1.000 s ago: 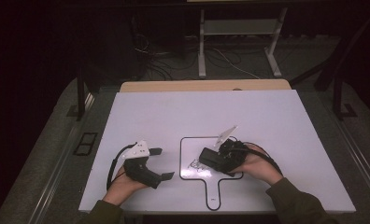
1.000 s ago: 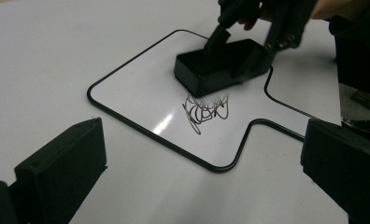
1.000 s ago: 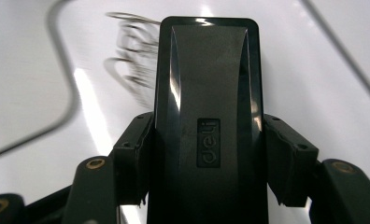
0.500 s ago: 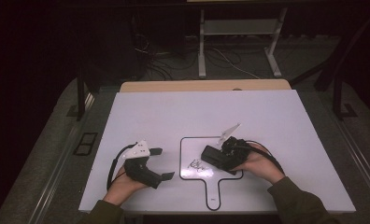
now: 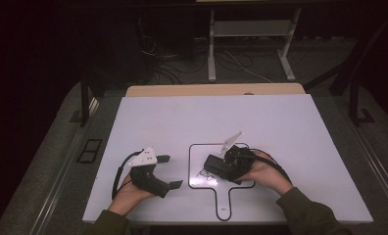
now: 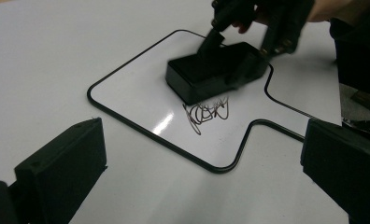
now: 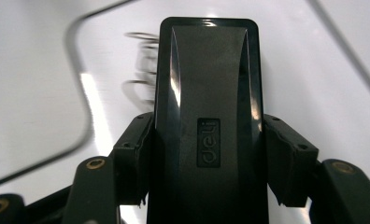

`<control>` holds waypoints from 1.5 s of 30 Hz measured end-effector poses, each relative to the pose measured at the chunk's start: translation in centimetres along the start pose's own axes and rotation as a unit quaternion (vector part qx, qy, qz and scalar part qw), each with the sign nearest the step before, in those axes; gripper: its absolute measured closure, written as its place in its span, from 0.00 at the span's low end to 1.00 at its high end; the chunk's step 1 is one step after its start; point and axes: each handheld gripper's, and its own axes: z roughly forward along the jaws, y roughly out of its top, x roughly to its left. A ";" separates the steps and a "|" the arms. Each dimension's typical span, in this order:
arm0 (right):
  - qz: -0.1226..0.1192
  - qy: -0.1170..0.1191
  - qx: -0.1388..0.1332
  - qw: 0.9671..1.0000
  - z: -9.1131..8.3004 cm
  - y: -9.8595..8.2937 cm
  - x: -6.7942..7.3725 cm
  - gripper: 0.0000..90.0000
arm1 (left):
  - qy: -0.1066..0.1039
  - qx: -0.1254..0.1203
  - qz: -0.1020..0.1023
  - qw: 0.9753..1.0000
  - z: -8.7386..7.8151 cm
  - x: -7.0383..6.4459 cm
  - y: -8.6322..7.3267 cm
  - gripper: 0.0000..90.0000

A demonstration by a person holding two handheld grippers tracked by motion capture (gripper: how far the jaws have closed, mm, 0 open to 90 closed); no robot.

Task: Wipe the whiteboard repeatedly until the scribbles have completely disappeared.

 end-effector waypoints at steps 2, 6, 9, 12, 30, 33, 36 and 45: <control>0.021 -0.011 -0.003 1.000 -0.1 -0.2 -1.1 0.43 | 0.000 0.001 0.001 1.000 0.0 0.0 0.0 0.00; 0.034 -0.028 0.000 0.999 -0.2 -0.4 -2.5 0.43 | 0.000 0.001 0.001 1.000 0.0 0.0 0.0 0.00; 0.030 -0.028 0.001 0.999 -0.1 0.0 -2.2 0.43 | 0.000 0.001 0.000 1.000 0.1 0.0 0.0 0.00; 0.015 -0.015 0.000 1.000 0.4 0.6 -1.3 0.43 | 0.000 0.001 0.000 1.000 0.1 0.0 0.0 0.00; -0.045 0.023 0.004 0.999 2.0 3.4 2.8 0.43 | 0.000 0.001 0.000 1.000 0.0 0.0 0.0 0.00; -0.024 0.005 0.003 1.000 1.8 3.1 1.1 0.43 | 0.000 0.000 -0.001 1.000 0.0 0.0 0.0 0.00; 0.003 -0.014 0.003 1.000 1.4 2.5 -0.4 0.43 | 0.001 -0.001 -0.001 1.000 -0.1 0.1 0.0 0.00; -0.013 -0.008 0.004 1.000 1.6 2.8 0.4 0.43 | 0.000 0.001 0.000 1.000 0.0 0.1 0.0 0.00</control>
